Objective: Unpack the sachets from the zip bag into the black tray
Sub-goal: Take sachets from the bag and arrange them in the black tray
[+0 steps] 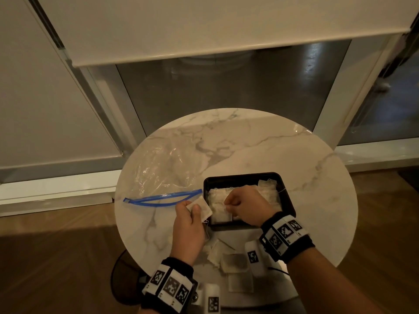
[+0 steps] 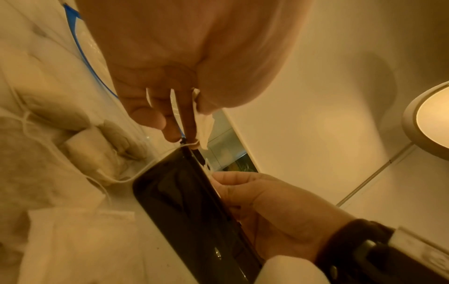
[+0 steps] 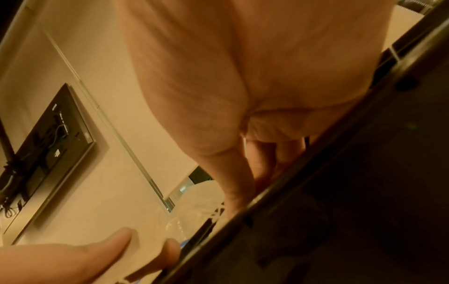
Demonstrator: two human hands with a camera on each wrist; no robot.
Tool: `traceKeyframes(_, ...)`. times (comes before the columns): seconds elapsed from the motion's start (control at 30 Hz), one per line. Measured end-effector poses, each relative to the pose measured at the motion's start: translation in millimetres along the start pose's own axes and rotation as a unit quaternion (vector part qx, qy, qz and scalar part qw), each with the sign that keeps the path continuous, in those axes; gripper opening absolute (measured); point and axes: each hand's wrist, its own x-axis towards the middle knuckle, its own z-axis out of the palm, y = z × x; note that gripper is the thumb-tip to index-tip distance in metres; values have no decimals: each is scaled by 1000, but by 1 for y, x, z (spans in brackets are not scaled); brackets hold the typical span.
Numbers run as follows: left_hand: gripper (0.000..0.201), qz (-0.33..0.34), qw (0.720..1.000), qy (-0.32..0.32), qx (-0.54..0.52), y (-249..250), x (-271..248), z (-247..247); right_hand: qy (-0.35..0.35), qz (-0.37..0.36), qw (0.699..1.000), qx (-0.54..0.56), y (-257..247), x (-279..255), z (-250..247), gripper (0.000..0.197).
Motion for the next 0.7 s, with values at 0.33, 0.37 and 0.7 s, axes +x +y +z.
traceKeyframes(0.33, 9, -17, 1000, 7, -8, -1, 0, 1, -32, 15, 997, -76, -1, 16, 12, 6)
traceKeyframes(0.37, 9, -17, 1000, 6, -9, 0, 0, 1, -31, 13, 996, -77, 0, 16, 14, 6)
traceKeyframes(0.7, 12, -3, 1000, -8, -11, 5, -3, -2, 3, -9, 996, -91, 6, 15, 24, 18)
